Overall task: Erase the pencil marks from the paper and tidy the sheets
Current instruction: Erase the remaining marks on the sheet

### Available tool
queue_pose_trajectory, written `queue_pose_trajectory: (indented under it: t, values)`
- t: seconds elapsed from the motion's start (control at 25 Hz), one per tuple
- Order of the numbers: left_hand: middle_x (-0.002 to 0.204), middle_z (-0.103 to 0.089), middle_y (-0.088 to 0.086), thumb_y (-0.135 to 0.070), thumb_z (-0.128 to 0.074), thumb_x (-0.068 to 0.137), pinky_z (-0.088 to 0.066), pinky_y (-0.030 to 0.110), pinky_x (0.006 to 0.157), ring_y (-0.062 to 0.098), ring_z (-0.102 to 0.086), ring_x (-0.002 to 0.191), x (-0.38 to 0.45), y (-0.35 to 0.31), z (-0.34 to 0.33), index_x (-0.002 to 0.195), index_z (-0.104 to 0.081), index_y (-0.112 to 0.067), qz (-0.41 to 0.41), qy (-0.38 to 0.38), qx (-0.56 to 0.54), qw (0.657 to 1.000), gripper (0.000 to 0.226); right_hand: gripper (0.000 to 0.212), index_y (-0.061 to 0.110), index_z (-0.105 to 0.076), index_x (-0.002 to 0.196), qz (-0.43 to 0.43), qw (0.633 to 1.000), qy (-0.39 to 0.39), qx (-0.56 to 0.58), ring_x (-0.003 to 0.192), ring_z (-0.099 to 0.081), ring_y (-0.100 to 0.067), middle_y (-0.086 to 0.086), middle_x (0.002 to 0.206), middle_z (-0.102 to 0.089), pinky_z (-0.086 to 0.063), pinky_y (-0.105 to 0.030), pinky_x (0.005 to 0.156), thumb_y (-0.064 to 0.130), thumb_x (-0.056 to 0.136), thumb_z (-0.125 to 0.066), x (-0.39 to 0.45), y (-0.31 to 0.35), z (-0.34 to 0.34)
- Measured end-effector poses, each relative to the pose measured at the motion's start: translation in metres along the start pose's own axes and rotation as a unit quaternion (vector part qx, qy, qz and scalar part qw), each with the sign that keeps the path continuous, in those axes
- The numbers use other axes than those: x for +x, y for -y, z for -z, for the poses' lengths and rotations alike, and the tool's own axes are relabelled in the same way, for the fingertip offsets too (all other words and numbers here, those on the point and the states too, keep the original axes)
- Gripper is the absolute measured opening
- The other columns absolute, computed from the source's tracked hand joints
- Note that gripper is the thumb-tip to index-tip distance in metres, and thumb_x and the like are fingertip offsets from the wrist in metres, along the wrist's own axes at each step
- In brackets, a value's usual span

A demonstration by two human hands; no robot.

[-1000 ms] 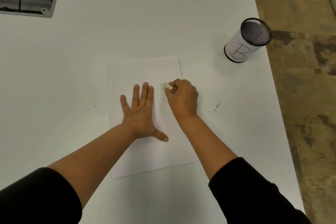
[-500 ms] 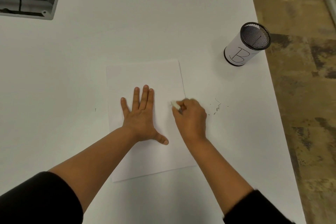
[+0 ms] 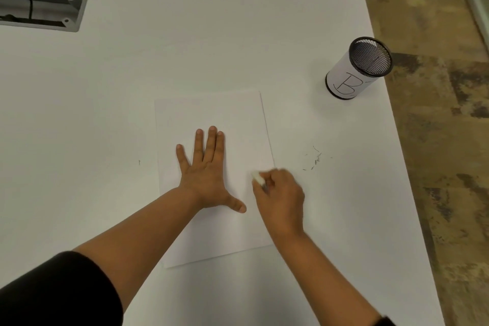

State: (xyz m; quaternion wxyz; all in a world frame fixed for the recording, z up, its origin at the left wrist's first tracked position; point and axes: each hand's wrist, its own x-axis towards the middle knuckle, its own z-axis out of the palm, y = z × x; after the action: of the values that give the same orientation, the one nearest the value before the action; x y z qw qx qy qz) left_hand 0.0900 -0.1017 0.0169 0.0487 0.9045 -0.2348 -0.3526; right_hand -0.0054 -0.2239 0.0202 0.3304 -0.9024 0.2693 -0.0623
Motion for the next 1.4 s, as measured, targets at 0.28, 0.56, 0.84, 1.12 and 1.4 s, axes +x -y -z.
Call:
queue_pose_trajectory:
  t: [0.28, 0.56, 0.84, 1.12, 1.4]
  values:
    - [0.138, 0.051, 0.002, -0.082, -0.066, 0.045, 0.024, 0.059, 0.101, 0.026, 0.048, 0.126, 0.003, 0.001, -0.001, 0.125, 0.046, -0.017, 0.007, 0.004, 0.007, 1.0, 0.153, 0.011, 0.004, -0.065, 0.088, 0.068, 0.997, 0.021, -0.013, 0.073, -0.059, -0.023, -0.011, 0.084, -0.063, -0.038, -0.021, 0.063, 0.013, 0.082, -0.066, 0.08, 0.04, -0.022]
    - [0.142, 0.047, 0.003, -0.075, -0.069, 0.051, 0.022, 0.059, 0.103, 0.024, 0.046, 0.127, 0.003, 0.002, -0.004, 0.129, 0.044, -0.016, 0.006, -0.018, -0.002, 1.0, 0.149, 0.01, 0.011, -0.063, 0.078, 0.048, 0.997, 0.046, 0.034, 0.058, -0.045, 0.001, 0.006, 0.07, -0.051, -0.035, -0.004, 0.054, 0.013, 0.077, -0.072, -0.011, 0.014, -0.014]
    - [0.141, 0.048, 0.004, -0.082, -0.065, 0.047, 0.023, 0.059, 0.102, 0.026, 0.047, 0.127, 0.003, 0.002, -0.003, 0.127, 0.045, -0.016, 0.008, -0.011, 0.008, 1.0, 0.151, 0.01, 0.006, -0.063, 0.084, 0.039, 0.999, 0.014, 0.008, 0.069, -0.054, -0.016, -0.008, 0.083, -0.062, -0.034, -0.019, 0.059, 0.016, 0.083, -0.065, 0.077, 0.049, -0.036]
    - [0.139, 0.049, 0.003, -0.078, -0.066, 0.052, 0.023, 0.057, 0.102, 0.025, 0.046, 0.127, 0.003, 0.002, -0.004, 0.127, 0.044, -0.015, 0.003, -0.026, 0.006, 1.0, 0.147, 0.008, 0.008, -0.063, 0.083, 0.04, 0.999, 0.035, 0.01, 0.066, -0.053, -0.015, -0.005, 0.078, -0.059, -0.037, -0.02, 0.057, 0.016, 0.082, -0.066, 0.034, 0.038, -0.029]
    - [0.144, 0.045, 0.005, -0.081, -0.066, 0.046, 0.024, 0.057, 0.102, 0.026, 0.045, 0.129, 0.003, 0.002, -0.005, 0.127, 0.045, -0.014, 0.005, -0.029, 0.0, 1.0, 0.153, 0.007, 0.009, -0.062, 0.083, 0.034, 0.999, 0.028, 0.015, 0.065, -0.052, -0.012, -0.004, 0.078, -0.059, -0.042, -0.021, 0.059, 0.015, 0.082, -0.066, 0.026, 0.028, -0.022]
